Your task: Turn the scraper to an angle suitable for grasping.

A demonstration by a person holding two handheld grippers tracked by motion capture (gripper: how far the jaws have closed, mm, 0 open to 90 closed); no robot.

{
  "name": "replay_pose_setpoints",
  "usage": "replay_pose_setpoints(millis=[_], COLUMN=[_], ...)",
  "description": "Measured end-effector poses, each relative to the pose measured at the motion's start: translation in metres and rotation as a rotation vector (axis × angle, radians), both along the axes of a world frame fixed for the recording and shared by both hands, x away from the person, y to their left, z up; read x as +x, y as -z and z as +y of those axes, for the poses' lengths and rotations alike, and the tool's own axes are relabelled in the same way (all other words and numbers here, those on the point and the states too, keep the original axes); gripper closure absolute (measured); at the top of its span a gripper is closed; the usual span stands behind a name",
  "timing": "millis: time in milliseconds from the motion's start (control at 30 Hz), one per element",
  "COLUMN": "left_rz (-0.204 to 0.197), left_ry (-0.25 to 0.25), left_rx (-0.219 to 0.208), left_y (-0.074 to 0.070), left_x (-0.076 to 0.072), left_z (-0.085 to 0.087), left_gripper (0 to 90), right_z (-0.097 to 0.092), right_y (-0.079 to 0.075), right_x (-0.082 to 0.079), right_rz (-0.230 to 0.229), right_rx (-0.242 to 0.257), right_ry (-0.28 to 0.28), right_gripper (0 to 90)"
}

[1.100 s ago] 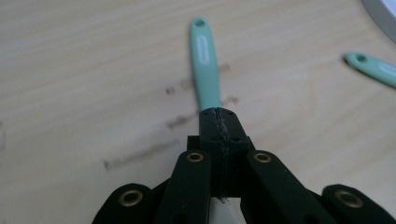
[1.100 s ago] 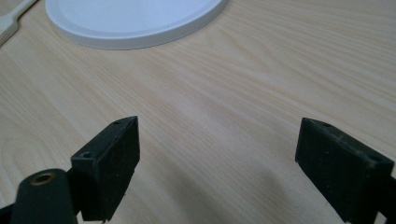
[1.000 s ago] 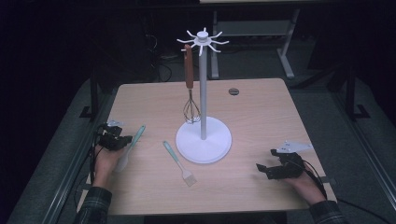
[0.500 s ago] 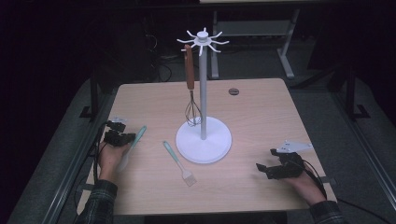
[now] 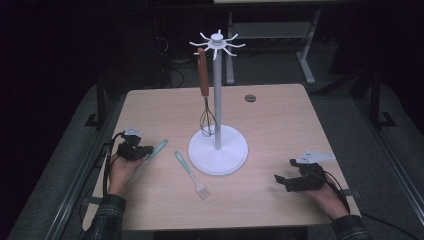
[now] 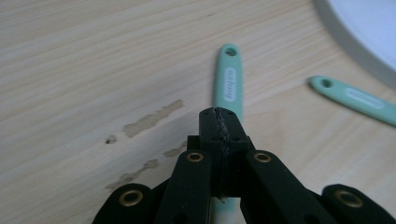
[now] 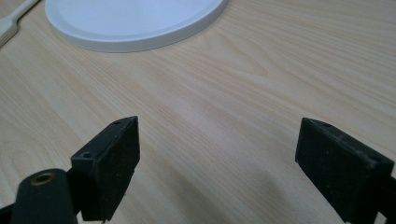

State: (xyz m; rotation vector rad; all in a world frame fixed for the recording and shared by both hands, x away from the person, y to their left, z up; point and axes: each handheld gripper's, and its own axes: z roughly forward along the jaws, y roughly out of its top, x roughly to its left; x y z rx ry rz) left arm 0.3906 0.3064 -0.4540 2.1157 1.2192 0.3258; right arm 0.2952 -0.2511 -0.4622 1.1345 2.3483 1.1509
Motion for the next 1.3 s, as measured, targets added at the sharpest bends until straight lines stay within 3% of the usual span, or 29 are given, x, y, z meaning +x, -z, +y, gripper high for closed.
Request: replay_pose_setpoints(millis=[33,167,300,500,600,833,933,1033,1100,1233,1300], left_rz=[0.004,0.0,-0.033,-0.028,-0.02,0.005,0.014,0.018,0.012,-0.013,-0.032], left_ry=[0.007,0.031,0.005,-0.015,-0.012,0.045,0.084,0.087,0.088,0.103,0.104], left_rx=[-0.015,0.022,0.037,0.05,0.02,-0.012,-0.009,-0.008,-0.008,-0.058,-0.035], left_y=[0.001,0.0,-0.001,0.005,0.006,0.006,0.005,0.005,0.003,-0.009,-0.012], left_x=[-0.001,-0.002,0.002,0.015,0.015,0.013,0.013,0.012,0.009,-0.008,-0.017], left_z=[-0.002,-0.009,-0.006,-0.004,-0.003,-0.006,-0.008,-0.008,-0.005,0.007,0.014], left_gripper=[90.0,90.0,89.9,89.9,90.0,90.0,90.0,90.0,90.0,89.8,89.0], right_z=[0.0,0.0,0.0,0.0,0.0,0.0,0.0,0.0,-0.001,-0.001,-0.001], right_y=[0.0,-0.001,0.0,0.0,0.001,0.001,0.001,0.001,0.001,0.001,0.001], right_x=[0.0,0.0,-0.001,0.0,0.0,0.0,0.0,0.0,0.0,0.0,0.0], right_rz=[-0.001,0.0,-0.002,0.0,0.0,0.001,0.001,0.003,0.001,0.001,0.004], right_rx=[0.001,0.003,0.002,-0.001,-0.001,-0.002,-0.002,0.0,-0.001,0.001,-0.001], right_ry=[0.0,0.003,0.002,0.0,0.002,-0.001,0.0,0.002,0.001,0.003,0.004], right_gripper=[13.4,13.4,13.4,13.4,13.4,13.4,13.4,13.4,13.4,13.4,13.4])
